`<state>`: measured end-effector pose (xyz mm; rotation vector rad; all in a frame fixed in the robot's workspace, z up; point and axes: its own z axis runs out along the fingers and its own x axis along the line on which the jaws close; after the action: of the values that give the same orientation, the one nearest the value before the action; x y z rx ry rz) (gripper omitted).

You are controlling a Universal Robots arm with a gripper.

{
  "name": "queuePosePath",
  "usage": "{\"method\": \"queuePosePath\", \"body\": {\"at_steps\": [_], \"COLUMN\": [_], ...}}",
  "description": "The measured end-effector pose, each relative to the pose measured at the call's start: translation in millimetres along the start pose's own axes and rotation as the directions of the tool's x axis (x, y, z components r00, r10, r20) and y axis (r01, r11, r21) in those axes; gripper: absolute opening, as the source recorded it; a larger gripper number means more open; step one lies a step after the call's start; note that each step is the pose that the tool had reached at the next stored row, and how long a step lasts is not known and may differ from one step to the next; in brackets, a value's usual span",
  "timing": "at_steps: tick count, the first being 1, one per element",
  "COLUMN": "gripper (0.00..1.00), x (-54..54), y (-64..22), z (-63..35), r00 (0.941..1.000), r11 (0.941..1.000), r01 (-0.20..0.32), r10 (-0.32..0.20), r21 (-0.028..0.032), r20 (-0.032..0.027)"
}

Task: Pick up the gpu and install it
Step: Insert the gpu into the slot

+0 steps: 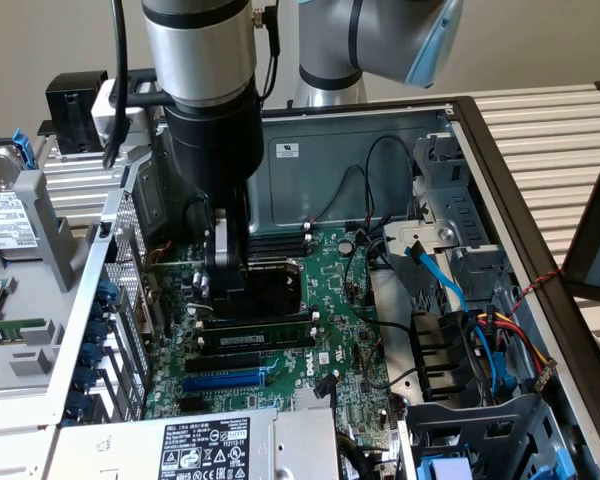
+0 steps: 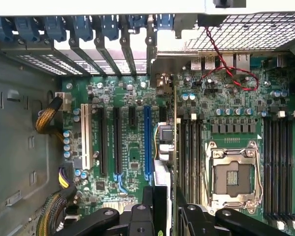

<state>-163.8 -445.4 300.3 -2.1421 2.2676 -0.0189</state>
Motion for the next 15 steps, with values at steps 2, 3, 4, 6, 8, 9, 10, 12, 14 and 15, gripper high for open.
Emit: {"method": "queuePosePath", "body": {"at_steps": [2,3,4,6,8,9,10,12,14,15], "gripper": [0.27,0.27,0.27,0.27,0.27,0.27,0.27,0.27,0.27,0.27], "x": [0.4,0.6,1.0,2.2,3.7,4.4,5.3,6.9,8.8,9.8], "y": [0.6,1.1,1.8,3.0,4.4,5.0,5.6,6.7,7.2,7.4], "z": [2.8,3.9,5.0,6.9,9.1,10.2,11.2,13.7,15.9,17.0], "r00": [1.0000,1.0000,1.0000,1.0000,1.0000,1.0000,1.0000,1.0000,1.0000,1.0000], "r11": [1.0000,1.0000,1.0000,1.0000,1.0000,1.0000,1.0000,1.0000,1.0000,1.0000], "r01": [0.000,0.000,0.000,0.000,0.000,0.000,0.000,0.000,0.000,0.000], "r10": [0.000,0.000,0.000,0.000,0.000,0.000,0.000,0.000,0.000,0.000], "r21": [0.0003,0.0008,0.0013,0.0020,0.0032,0.0038,0.0042,0.0053,0.0056,0.0058], "r20": [-0.0018,-0.0027,-0.0034,-0.0043,-0.0047,-0.0049,-0.0053,-0.0054,-0.0057,-0.0056]}}
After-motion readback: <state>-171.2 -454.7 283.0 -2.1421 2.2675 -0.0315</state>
